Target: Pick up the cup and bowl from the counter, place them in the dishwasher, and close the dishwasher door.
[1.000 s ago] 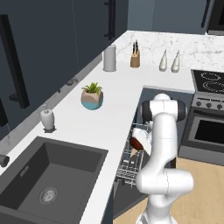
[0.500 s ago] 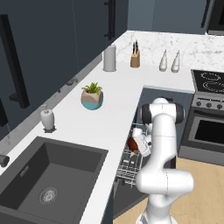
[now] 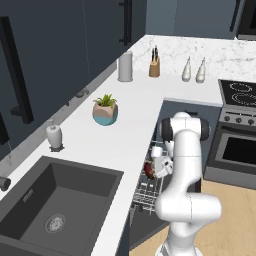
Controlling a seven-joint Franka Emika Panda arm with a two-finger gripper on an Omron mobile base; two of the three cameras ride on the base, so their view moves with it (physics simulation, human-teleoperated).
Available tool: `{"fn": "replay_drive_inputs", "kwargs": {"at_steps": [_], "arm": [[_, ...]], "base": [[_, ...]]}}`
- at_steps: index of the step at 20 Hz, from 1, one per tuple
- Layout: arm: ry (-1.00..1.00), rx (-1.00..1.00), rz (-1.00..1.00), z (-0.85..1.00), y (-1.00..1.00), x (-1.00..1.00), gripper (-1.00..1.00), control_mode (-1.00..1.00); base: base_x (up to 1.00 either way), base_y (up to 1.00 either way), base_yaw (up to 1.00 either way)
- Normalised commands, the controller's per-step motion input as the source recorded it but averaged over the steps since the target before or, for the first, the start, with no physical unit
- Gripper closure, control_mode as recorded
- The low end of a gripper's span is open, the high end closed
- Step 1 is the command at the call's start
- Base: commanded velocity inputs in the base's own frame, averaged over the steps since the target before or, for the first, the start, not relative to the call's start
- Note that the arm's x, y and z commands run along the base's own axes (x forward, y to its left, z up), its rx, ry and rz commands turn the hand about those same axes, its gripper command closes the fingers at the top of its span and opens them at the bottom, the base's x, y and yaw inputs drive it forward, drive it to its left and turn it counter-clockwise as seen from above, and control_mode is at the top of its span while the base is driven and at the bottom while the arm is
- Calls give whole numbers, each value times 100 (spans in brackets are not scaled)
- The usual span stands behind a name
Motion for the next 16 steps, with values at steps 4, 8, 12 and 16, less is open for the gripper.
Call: {"fn": "replay_drive_inputs", "kwargs": {"at_steps": [4,8,12,16], "arm": [[9,-9,-23,0,0,2,-100,-100],[4,-9,-22,11,-4,-8,-100,-100],[-1,-4,-15,72,-35,-68,-100,-100],[-6,0,-7,100,-61,-76,-100,-100]], "base": [[0,0,0],[0,0,0],[0,0,0],[0,0,0]]}}
